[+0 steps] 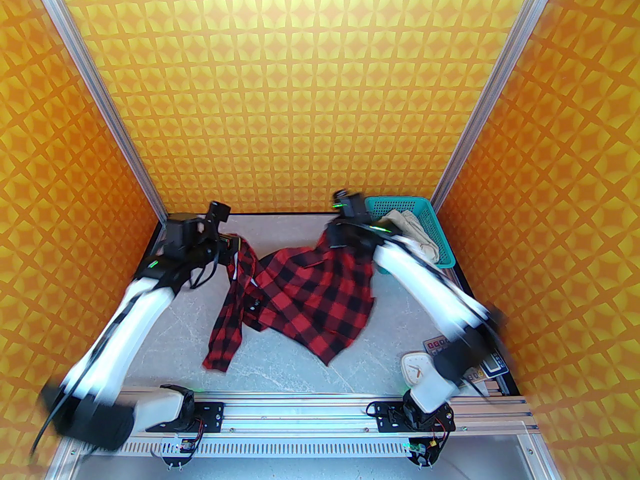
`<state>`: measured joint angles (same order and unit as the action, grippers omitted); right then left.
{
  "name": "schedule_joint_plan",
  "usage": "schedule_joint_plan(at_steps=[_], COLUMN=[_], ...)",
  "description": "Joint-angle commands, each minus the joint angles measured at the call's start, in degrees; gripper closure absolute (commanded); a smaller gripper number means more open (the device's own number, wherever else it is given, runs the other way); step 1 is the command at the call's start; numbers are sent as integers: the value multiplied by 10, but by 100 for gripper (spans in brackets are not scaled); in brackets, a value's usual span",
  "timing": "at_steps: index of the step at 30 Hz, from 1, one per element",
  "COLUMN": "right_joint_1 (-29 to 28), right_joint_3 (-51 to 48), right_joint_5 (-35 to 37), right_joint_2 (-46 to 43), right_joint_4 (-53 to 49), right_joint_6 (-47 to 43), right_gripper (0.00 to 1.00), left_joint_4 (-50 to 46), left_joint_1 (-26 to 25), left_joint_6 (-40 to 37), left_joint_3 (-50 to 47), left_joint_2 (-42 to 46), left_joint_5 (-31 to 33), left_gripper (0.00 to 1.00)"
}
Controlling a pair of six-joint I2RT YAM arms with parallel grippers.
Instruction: Fold and stack the mixed laundry pile
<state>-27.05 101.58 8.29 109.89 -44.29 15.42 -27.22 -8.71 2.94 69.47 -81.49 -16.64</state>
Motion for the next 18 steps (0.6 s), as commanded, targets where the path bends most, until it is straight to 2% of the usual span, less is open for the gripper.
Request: schedule_joint_plan(at_steps=[1, 4, 10, 14, 18], right_joint_1=[8, 8, -6, -89, -190], right_joint_3=[56, -10, -292, -414, -466], right_joint_5=[-10, -25, -100, -117, -134], right_joint_2=[59, 19, -181, -250, -241], right_joint_4=[-32, -8, 63, 75, 109], right_joint_6=[1, 23, 121, 179, 232], right_gripper=[47, 39, 37, 36, 34], left_joint_4=[47, 41, 0, 1, 12], left_joint_1=[21, 28, 30, 30, 40], left_joint_6=[30, 34, 85, 124, 144], left_joint_3=[-23, -56, -188, -282, -304], left_joint_2=[-24, -4, 86, 114, 106], left_joint_5=[-23, -19, 11, 36, 30], left_gripper=[53, 34, 27, 19, 18])
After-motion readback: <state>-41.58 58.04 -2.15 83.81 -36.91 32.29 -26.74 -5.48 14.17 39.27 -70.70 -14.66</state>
